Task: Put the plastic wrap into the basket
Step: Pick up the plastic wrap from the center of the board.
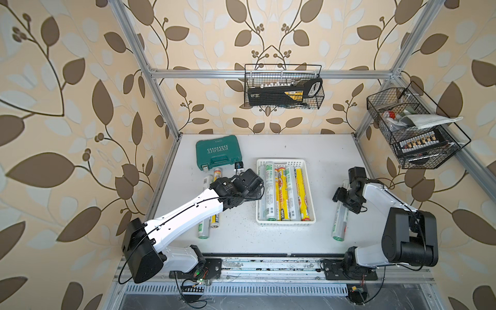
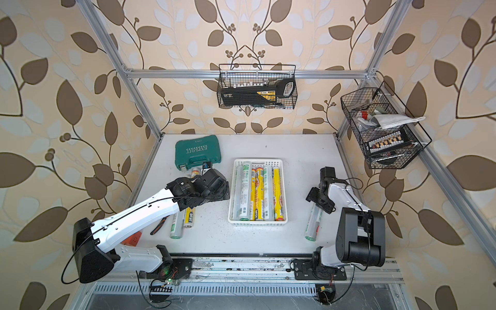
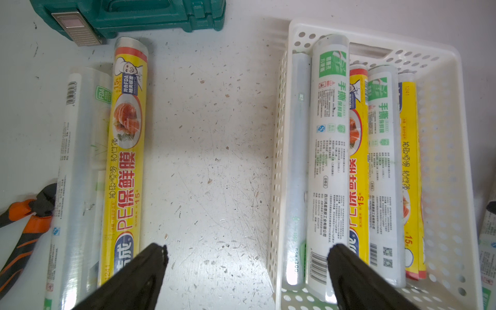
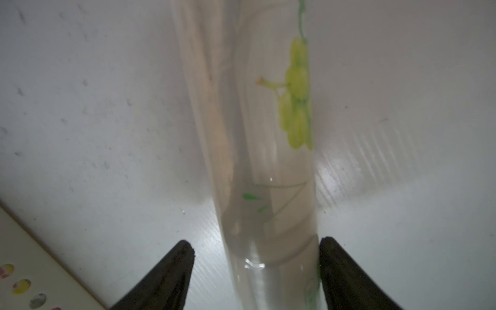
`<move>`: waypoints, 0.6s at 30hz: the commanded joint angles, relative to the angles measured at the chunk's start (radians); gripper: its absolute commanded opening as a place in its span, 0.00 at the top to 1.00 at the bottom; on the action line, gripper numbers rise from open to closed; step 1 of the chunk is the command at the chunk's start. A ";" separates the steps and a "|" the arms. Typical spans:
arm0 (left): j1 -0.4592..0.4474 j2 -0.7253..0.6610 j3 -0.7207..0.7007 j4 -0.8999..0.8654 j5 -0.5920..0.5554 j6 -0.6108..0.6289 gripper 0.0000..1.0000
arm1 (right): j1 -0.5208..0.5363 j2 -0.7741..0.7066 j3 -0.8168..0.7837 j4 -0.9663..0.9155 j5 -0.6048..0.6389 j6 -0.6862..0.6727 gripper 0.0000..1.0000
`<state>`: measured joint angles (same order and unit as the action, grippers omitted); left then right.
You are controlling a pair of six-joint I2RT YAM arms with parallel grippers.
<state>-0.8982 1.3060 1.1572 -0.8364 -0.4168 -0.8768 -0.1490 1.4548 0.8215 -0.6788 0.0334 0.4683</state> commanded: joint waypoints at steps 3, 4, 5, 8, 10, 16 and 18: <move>-0.005 -0.063 -0.031 0.003 -0.030 -0.019 0.01 | 0.051 0.048 0.010 -0.003 -0.027 -0.021 0.29; -0.005 -0.068 -0.035 0.006 -0.033 -0.019 0.01 | 0.056 0.050 0.013 -0.003 -0.027 -0.022 0.30; -0.005 -0.073 -0.039 0.006 -0.035 -0.019 0.01 | 0.061 0.052 0.014 -0.004 -0.027 -0.025 0.31; -0.005 -0.074 -0.037 0.000 -0.042 -0.016 0.01 | 0.076 0.053 0.015 -0.004 -0.025 -0.027 0.32; -0.005 -0.073 -0.033 -0.002 -0.044 -0.017 0.01 | 0.086 0.057 0.017 -0.004 -0.021 -0.028 0.33; -0.005 -0.065 -0.026 -0.007 -0.042 -0.017 0.01 | 0.113 0.082 0.027 -0.004 -0.032 -0.043 0.37; -0.005 -0.066 -0.024 -0.010 -0.044 -0.019 0.01 | 0.122 0.088 0.030 -0.004 -0.032 -0.046 0.39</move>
<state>-0.8982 1.2568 1.1233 -0.8375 -0.4389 -0.8886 -0.0406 1.5265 0.8238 -0.6769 0.0116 0.4366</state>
